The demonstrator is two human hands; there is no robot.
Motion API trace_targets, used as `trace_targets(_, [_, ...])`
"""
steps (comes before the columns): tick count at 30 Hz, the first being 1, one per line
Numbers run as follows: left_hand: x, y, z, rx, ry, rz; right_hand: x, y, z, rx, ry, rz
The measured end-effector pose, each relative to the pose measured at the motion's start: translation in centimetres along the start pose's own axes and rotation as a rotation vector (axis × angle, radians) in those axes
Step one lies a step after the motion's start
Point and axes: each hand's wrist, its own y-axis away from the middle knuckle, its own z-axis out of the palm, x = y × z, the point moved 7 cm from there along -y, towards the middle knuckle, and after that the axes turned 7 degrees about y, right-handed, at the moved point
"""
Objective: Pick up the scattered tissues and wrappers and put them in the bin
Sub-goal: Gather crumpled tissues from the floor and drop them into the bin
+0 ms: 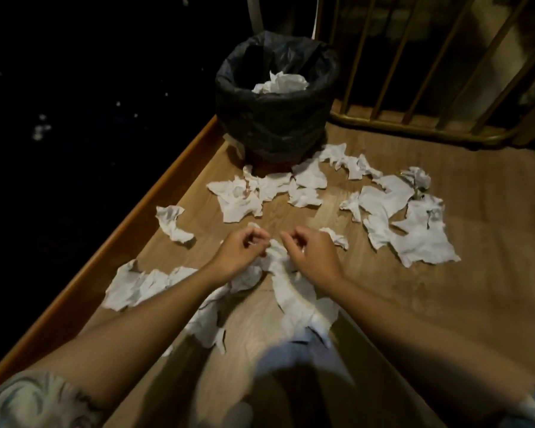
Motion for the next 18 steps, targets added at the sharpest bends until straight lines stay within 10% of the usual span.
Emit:
trace_targets(13, [-6.8, 5.9, 10.8, -0.39, -0.708, 0.209, 8.7, 16.4, 4.9, 0.021, 0.379, 0.233])
trace_targets(18, [-8.4, 5.9, 11.0, -0.203, -0.598, 0.151, 8.0, 14.9, 4.4, 0.009, 0.354, 0.227])
